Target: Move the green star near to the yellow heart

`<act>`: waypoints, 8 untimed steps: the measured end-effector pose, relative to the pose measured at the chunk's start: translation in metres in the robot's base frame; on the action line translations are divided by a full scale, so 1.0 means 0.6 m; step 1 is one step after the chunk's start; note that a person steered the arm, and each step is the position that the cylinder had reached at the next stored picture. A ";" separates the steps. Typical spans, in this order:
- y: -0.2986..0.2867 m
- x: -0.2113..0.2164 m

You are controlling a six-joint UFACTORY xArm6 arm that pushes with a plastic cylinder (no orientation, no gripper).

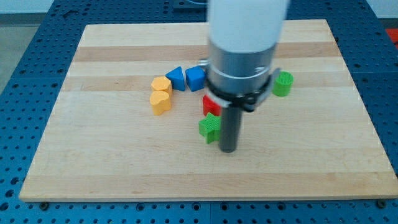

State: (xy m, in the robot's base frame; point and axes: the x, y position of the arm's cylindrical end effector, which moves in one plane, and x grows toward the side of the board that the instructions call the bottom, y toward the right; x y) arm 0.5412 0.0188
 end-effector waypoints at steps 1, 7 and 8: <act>-0.061 0.000; 0.028 -0.034; -0.019 -0.066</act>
State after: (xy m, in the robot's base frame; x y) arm 0.5014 0.0072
